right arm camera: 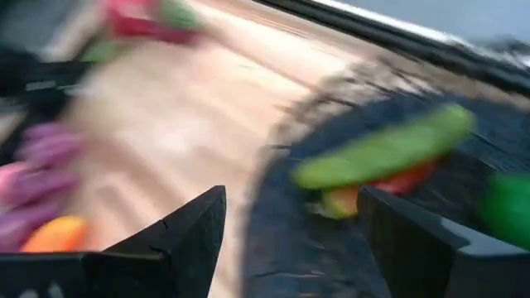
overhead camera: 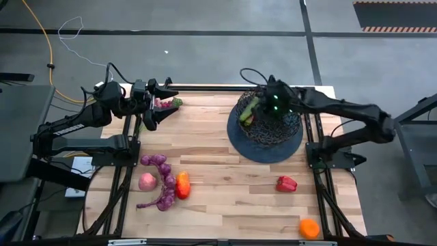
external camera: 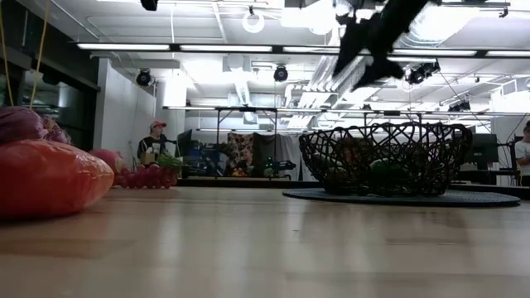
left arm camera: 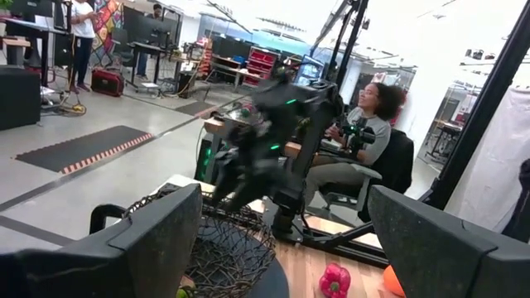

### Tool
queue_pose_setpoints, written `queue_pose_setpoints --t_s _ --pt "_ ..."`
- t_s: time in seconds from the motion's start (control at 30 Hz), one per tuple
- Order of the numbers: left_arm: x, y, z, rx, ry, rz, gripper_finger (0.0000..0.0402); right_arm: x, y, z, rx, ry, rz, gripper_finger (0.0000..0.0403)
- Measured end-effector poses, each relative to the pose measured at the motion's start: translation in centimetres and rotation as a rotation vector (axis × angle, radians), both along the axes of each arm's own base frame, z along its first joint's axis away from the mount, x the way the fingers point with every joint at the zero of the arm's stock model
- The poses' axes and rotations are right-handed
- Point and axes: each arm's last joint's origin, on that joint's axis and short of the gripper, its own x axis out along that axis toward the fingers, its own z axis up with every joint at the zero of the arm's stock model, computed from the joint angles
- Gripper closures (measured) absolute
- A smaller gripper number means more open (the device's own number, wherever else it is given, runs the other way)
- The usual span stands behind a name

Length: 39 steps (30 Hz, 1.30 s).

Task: Build produce basket
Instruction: Put the bell pepper into the wire basket

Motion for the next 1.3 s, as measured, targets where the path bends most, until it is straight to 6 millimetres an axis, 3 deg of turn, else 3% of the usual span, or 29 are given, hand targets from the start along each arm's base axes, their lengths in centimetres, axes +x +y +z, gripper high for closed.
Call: queue_pose_setpoints --t_s 0.17,0.37,0.47,0.67,0.93,1.07,1.2,1.3 --pt "0.0 0.0 0.0 0.0 0.0 0.0 0.0067 0.9 4.4 2.9 -0.128 -0.232 0.233 0.0139" --pt "0.0 0.0 0.3 0.013 -0.024 -0.009 0.0067 2.7 7.3 5.1 -0.319 -0.467 0.394 0.0139" --pt "0.0 0.0 0.4 0.018 -0.036 -0.008 0.0067 3.0 7.7 6.0 -0.384 -0.546 0.413 0.0139" --pt "0.0 0.0 0.4 0.014 -0.036 -0.009 0.0067 2.8 7.8 6.2 -0.485 -0.527 0.459 0.0139" --pt "0.0 0.0 0.4 0.014 -0.035 -0.008 0.0067 2.7 8.0 5.9 -0.439 -0.512 0.471 0.0139" --pt "0.0 0.0 0.4 0.014 -0.035 -0.007 0.0067 2.3 9.0 4.0 -0.214 -0.377 0.535 0.0139" --pt "0.0 0.0 0.3 0.012 -0.025 -0.005 0.0067 0.6 11.3 1.0 0.074 -0.076 0.604 0.0139" --pt "0.0 0.0 0.2 0.01 -0.02 -0.005 0.0067 -1.2 13.6 -0.9 0.189 0.178 0.616 0.0139"
